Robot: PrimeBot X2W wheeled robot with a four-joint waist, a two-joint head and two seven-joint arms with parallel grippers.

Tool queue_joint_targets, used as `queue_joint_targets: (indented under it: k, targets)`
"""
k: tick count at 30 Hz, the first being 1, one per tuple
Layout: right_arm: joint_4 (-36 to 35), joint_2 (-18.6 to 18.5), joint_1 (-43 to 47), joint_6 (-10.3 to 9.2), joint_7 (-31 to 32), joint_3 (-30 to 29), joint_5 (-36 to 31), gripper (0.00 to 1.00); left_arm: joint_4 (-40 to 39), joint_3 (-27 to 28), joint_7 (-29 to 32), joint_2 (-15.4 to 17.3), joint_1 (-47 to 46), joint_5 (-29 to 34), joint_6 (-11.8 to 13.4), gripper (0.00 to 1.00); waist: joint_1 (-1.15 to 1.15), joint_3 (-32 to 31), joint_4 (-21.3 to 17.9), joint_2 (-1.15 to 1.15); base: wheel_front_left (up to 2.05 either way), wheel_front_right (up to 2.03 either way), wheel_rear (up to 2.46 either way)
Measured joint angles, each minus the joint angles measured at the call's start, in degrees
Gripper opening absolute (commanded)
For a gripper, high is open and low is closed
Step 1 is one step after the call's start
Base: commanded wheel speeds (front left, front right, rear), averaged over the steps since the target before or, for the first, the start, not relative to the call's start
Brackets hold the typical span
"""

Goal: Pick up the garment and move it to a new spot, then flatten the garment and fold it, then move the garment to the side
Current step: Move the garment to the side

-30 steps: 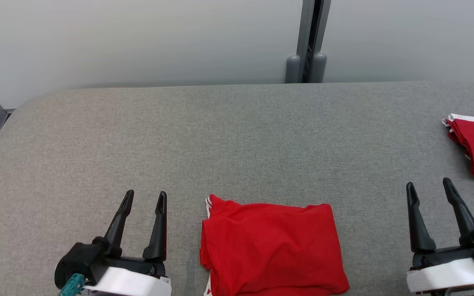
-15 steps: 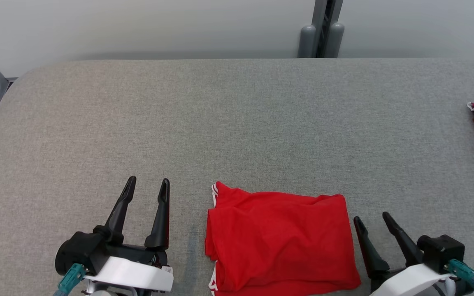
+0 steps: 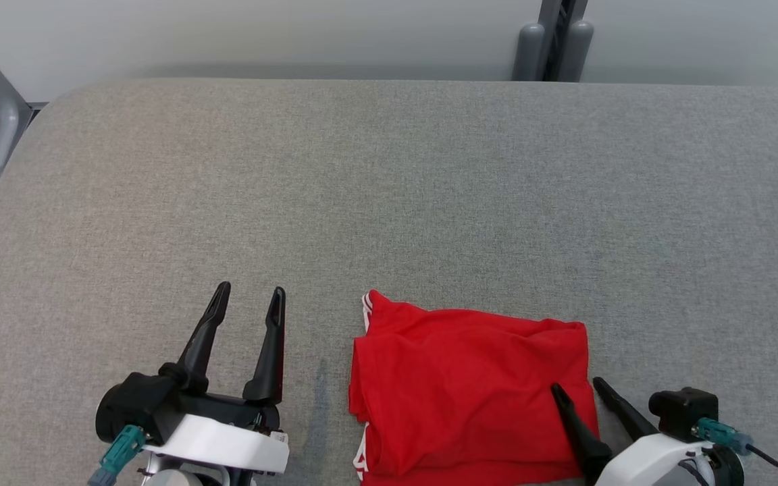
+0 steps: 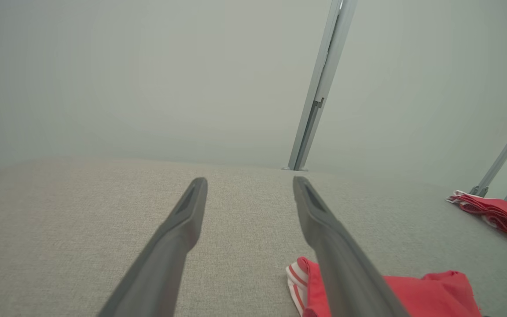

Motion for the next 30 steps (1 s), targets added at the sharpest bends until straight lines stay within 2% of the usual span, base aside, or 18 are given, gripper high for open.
queue_joint_targets:
  k: [2,3,4,5,8,15,21,30]
  targets:
    - [1.0,-0.1,-1.0,0.0,0.6,0.8,0.8,1.0,0.0,-0.1,0.0,0.0,-0.1,0.0,0.0,1.0,0.0,0.2,0.1,0.0,0.0,0.0,0.0]
    - [1.4,-0.1,-1.5,0.0,0.8,1.2,1.2,0.97,0.1,-0.1,0.0,0.0,-0.2,0.1,0.0,1.0,0.0,0.2,0.2,0.0,0.0,0.0,0.0]
    - [1.8,-0.2,-1.8,0.0,1.0,1.6,1.6,0.36,0.1,-0.1,0.0,0.0,-0.3,0.3,0.0,1.0,0.0,0.2,0.3,0.0,0.0,0.0,0.0]
    - [2.2,-0.5,-2.3,0.0,1.2,2.1,1.7,0.0,0.2,-0.1,0.0,0.0,-0.4,0.4,-0.1,1.0,0.0,0.2,0.3,0.0,0.0,0.0,0.0]
    - [3.4,-1.7,-3.1,0.01,0.3,3.2,-0.5,0.0,0.3,-0.1,0.0,0.0,-0.7,0.6,-0.1,1.0,0.0,0.2,0.5,0.0,0.0,0.0,0.0]
    - [5.1,-3.2,-4.7,0.15,-2.6,1.3,-5.2,0.0,0.4,-1.1,0.0,0.0,-0.8,1.6,-0.3,1.0,0.0,-0.3,-0.1,0.0,0.0,0.0,0.0]
    - [3.2,-7.1,-7.3,0.14,-3.1,0.0,-9.8,0.0,0.0,-2.2,0.0,0.0,-1.1,2.2,-0.6,1.0,0.0,-0.2,-1.9,0.0,0.0,0.0,0.0]
    - [-5.6,-17.9,-16.3,0.07,0.5,1.3,-15.7,0.0,-0.6,-6.0,0.0,0.0,-6.4,3.9,-1.8,1.0,0.0,3.3,-7.4,0.0,0.0,0.0,0.0]
